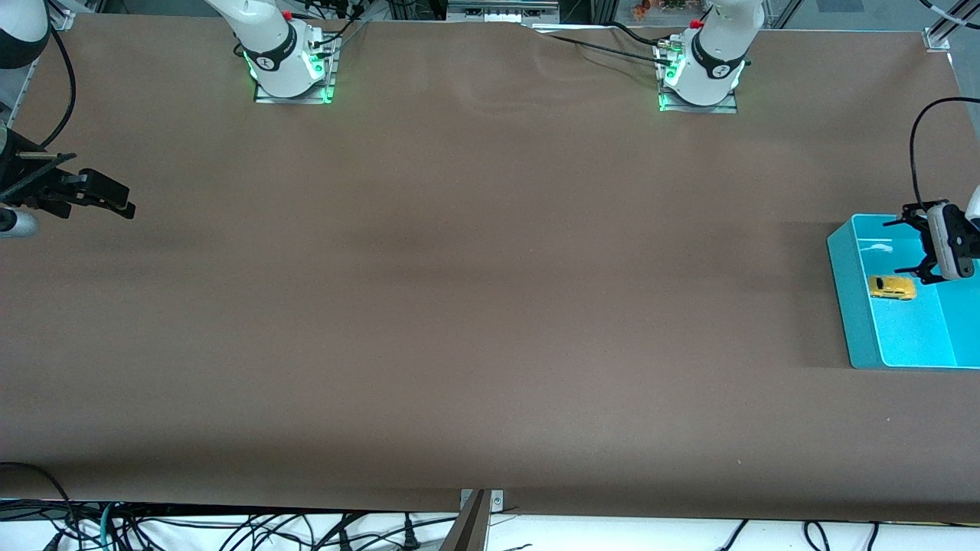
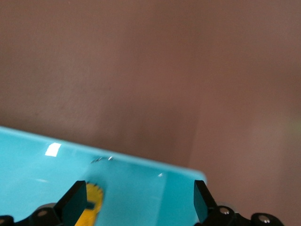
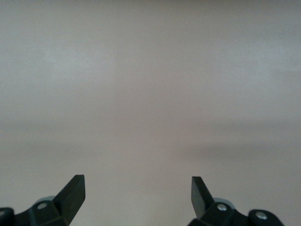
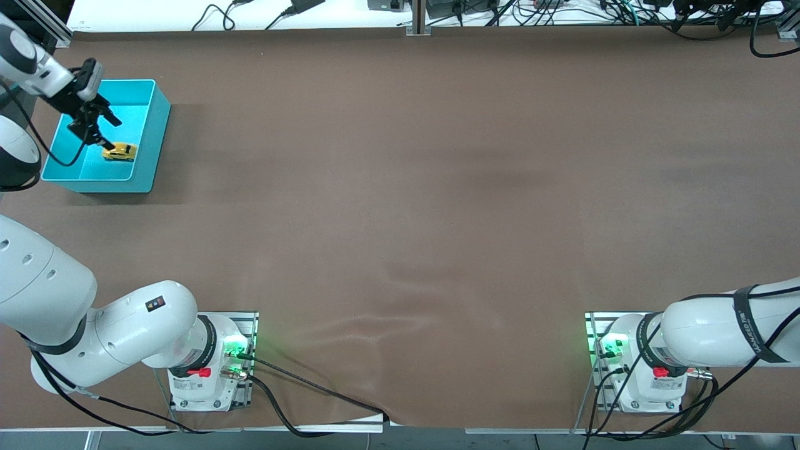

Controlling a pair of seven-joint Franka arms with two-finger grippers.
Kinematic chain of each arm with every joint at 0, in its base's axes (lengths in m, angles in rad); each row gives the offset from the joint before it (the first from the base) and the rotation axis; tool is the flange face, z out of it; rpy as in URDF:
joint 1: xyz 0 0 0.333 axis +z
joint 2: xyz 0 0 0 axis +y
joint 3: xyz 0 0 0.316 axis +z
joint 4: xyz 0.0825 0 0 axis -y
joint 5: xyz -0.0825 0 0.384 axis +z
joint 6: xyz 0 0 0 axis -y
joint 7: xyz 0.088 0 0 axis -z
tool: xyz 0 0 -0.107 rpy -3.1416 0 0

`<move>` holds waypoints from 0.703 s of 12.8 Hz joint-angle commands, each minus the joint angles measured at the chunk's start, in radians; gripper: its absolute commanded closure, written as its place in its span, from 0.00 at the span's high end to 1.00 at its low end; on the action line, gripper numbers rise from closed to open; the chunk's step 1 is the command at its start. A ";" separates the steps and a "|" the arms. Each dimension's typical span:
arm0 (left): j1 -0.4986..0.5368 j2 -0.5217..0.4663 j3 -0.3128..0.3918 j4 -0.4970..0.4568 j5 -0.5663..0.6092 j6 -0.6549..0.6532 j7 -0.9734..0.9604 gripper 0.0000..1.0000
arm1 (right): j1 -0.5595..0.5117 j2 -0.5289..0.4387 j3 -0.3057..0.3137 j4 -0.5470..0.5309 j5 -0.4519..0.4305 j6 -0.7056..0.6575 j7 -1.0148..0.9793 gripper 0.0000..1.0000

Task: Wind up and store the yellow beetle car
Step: 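Open the left gripper and lift it out of the box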

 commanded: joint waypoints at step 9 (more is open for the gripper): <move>-0.334 -0.328 -0.122 -0.007 0.032 -0.138 -1.284 1.00 | -0.002 0.000 -0.006 0.013 0.013 -0.014 -0.002 1.00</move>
